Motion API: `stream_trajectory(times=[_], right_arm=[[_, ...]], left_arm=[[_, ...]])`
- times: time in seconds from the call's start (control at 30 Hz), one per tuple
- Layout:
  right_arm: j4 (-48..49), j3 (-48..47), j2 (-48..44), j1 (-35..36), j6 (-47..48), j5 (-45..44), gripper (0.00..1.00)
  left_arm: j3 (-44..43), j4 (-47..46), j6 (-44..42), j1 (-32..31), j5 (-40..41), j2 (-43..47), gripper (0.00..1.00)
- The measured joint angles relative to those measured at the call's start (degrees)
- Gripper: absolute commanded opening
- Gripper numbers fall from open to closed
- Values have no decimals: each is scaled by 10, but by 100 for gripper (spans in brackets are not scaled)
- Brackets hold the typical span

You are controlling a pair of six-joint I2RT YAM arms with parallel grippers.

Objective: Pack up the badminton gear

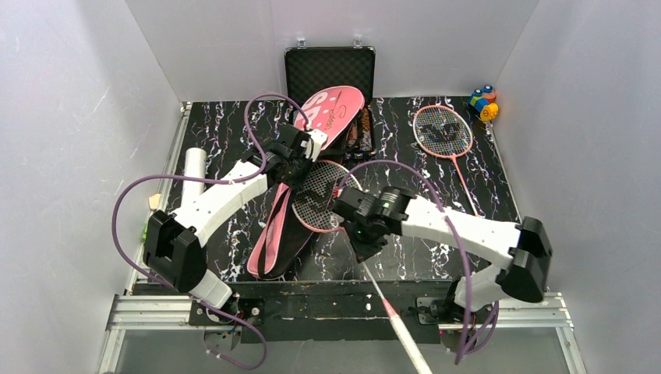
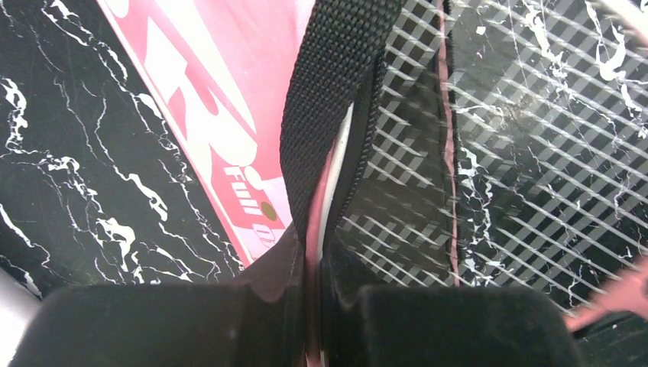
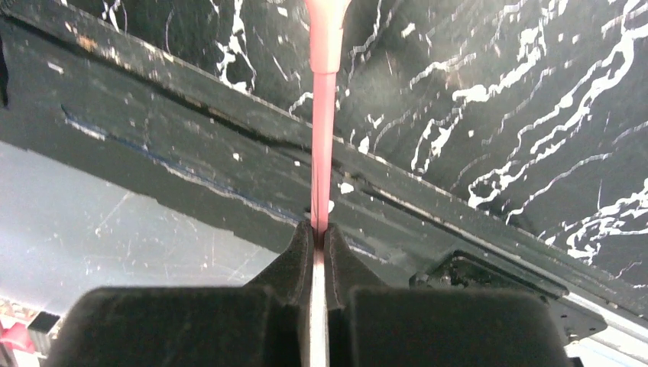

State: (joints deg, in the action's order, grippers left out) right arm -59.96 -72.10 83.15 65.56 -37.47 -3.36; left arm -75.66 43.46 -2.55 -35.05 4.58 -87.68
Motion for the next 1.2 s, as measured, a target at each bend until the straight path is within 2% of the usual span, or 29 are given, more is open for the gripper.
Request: stream_trajectory(times=[0.13,0.3,0.6,0.87,1.2], right_arm=[[8,-53,79,-12,21,-12,1],[23,-96,130,-43,32,-29,1],[87,-116,127,-95,19,-89,1],[167,-121,127,-138,-26,-80,1],[253,-127,135,-169,-92,-66,1]], left_arm=[[3,3,0,-1,-13,0,0],[16,11,0,-1,-44,15,0],[33,31,7,-1,-125,52,0],[41,44,7,-2,-173,77,0],[67,43,7,-3,-188,110,0]])
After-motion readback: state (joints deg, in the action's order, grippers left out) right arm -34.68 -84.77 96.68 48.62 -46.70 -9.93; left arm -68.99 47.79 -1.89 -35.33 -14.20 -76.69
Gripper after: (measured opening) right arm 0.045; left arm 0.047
